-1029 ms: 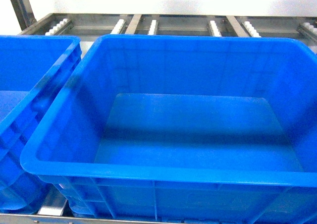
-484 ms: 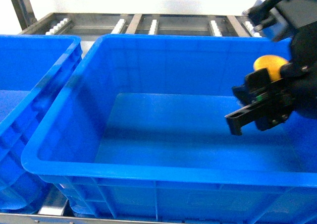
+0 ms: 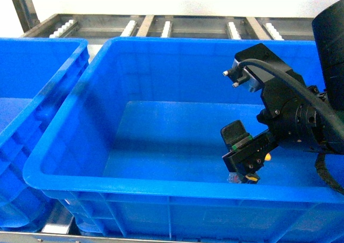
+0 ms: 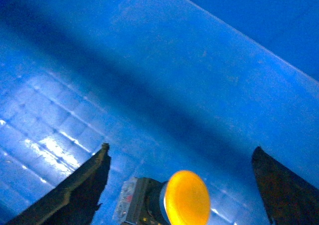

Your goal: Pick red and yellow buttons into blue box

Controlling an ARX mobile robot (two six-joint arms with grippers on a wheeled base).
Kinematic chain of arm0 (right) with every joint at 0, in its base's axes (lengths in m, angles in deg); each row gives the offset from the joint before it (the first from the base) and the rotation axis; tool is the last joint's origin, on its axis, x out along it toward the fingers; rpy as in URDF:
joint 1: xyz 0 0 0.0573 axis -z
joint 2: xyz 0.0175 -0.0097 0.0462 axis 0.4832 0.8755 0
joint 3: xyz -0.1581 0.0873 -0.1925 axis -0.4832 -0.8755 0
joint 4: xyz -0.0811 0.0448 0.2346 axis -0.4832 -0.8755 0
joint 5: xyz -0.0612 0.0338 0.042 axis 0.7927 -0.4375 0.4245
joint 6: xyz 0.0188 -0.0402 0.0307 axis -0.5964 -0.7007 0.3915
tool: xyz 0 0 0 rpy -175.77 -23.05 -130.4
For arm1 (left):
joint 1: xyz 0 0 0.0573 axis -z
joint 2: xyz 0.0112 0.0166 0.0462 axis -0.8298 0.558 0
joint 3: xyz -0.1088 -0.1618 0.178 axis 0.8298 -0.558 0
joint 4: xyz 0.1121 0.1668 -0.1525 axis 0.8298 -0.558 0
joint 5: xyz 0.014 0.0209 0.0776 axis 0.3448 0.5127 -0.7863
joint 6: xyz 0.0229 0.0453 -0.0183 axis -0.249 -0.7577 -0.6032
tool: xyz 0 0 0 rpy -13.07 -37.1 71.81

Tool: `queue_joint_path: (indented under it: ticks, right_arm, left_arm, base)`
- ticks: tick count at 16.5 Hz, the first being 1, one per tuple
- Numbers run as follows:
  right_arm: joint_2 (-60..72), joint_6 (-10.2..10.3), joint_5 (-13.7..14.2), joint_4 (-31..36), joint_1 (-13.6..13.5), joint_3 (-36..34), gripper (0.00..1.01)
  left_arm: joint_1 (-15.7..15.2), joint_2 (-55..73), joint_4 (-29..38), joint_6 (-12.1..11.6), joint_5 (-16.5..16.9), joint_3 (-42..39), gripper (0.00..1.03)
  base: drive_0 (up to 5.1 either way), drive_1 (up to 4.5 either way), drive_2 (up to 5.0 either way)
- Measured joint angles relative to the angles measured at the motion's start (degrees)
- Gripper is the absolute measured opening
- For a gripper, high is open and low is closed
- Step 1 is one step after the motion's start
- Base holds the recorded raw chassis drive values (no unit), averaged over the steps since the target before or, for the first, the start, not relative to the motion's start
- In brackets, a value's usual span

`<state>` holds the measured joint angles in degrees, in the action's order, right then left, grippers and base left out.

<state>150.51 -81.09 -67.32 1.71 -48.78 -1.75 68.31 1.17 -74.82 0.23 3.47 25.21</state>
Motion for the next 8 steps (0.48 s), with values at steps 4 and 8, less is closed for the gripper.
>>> queue_joint_path:
  ticks: [4, 8]
  right_arm:
    - [-11.7, 2.9, -0.2, 5.2, 4.9, -8.0, 0.98]
    - [-35.3, 7.5, -5.0, -0.6, 17.4, -17.4, 0.98]
  left_arm:
    - [0.0, 0.0, 0.0, 0.0, 0.0, 0.0, 0.31]
    - [0.0, 0.0, 0.0, 0.0, 0.0, 0.0, 0.31]
  base:
    - [0.0, 0.00, 0.0]
    - [0.0, 0.00, 0.0]
